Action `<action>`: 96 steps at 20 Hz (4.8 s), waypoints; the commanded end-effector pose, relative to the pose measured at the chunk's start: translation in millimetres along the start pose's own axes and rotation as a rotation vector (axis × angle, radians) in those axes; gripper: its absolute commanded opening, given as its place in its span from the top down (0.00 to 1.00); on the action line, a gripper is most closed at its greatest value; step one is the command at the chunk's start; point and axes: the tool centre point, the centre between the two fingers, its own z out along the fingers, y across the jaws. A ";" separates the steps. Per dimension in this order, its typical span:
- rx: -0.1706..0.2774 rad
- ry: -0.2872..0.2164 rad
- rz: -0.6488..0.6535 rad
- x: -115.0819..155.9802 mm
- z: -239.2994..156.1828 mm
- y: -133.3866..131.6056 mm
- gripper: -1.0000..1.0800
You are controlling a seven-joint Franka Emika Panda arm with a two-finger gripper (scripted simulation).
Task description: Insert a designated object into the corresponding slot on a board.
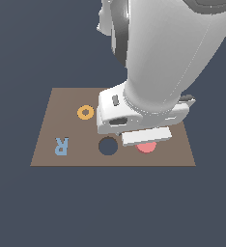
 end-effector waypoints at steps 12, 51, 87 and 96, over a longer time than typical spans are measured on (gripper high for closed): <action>-0.003 -0.001 -0.079 26.7 36.3 -32.9 0.04; -0.003 0.000 -0.225 18.7 55.3 -32.5 1.00; -0.004 -0.001 -1.482 -28.3 50.0 18.9 1.00; -0.004 -0.002 -1.809 -26.8 48.8 38.9 1.00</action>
